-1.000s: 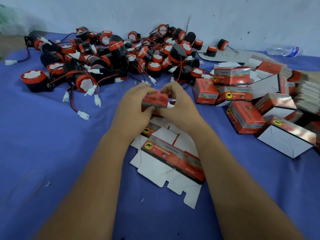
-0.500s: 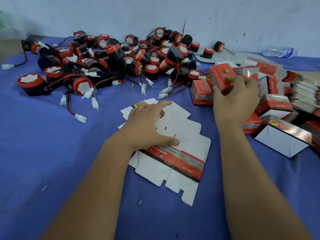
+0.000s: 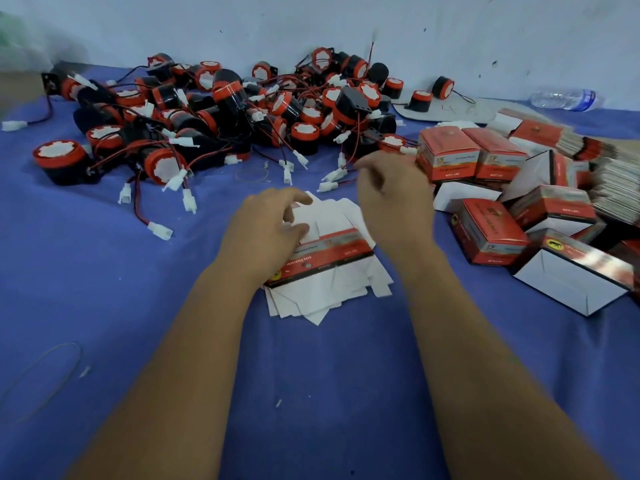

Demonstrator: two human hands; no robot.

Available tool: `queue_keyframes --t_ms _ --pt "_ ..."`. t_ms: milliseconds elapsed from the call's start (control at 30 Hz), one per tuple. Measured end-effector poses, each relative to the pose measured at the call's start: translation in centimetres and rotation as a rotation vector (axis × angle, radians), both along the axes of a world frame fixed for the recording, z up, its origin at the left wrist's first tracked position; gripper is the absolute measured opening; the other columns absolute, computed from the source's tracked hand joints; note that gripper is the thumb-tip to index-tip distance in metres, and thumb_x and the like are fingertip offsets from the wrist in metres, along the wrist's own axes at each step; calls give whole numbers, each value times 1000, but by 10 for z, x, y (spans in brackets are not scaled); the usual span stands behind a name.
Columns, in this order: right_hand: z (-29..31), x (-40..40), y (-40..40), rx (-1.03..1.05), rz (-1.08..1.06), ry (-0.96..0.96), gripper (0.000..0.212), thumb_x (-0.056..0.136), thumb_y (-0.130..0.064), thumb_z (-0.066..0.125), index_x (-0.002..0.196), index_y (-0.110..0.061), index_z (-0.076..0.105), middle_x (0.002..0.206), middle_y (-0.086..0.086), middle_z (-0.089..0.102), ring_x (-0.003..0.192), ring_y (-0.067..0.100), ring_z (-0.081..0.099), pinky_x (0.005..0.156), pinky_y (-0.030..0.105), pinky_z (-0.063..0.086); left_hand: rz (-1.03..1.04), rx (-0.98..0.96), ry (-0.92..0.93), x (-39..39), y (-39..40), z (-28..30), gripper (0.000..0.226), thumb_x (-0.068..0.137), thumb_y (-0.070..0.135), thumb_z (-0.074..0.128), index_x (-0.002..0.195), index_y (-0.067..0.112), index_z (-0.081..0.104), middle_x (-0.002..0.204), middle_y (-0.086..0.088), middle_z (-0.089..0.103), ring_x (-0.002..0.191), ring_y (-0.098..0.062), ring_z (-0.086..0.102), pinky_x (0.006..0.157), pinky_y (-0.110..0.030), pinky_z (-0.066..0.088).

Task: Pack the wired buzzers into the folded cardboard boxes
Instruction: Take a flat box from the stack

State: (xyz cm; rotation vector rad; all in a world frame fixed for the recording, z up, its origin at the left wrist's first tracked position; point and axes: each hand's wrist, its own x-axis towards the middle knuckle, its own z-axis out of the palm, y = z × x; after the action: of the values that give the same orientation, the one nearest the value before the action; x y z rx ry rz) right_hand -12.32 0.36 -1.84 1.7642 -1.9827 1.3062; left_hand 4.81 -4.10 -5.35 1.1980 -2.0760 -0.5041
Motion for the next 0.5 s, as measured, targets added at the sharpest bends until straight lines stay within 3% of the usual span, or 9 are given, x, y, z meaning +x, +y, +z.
queue_keyframes --t_ms 67,167,300,433,500 --pt "-7 18 -2 226 133 -123 20 96 -25 50 93 -17 68 86 -2 64 78 16 57 69 38 48 72 -7 94 4 -3 1 26 88 18 67 105 37 62 83 12 47 79 0 49 63 -13 32" --pt "-19 29 -7 399 268 -166 25 94 -32 59 111 -17 69 108 -1 59 102 15 53 91 38 46 170 -23 241 12 -6 5 25 90 9 63 98 33 60 82 4 50 76 -6 51 67 -17 41" --pt "-17 27 -8 415 366 -353 58 87 -29 71 139 -25 48 125 -6 49 123 14 44 104 30 39 273 -81 448 18 -7 11 22 92 7 62 95 29 59 88 -1 53 73 -9 52 63 -6 41" --pt "-14 22 -2 391 565 -508 76 83 -17 76 144 -37 37 142 -12 47 128 9 48 101 29 47 385 -44 667 28 -11 13 16 92 14 65 96 28 60 83 14 53 73 6 55 59 -5 41" --pt "-12 22 0 354 641 -501 80 83 -6 72 145 -41 34 145 -12 46 120 4 52 91 21 50 369 39 831 31 -13 13 15 90 12 69 96 24 61 84 11 56 74 4 57 65 -10 47"
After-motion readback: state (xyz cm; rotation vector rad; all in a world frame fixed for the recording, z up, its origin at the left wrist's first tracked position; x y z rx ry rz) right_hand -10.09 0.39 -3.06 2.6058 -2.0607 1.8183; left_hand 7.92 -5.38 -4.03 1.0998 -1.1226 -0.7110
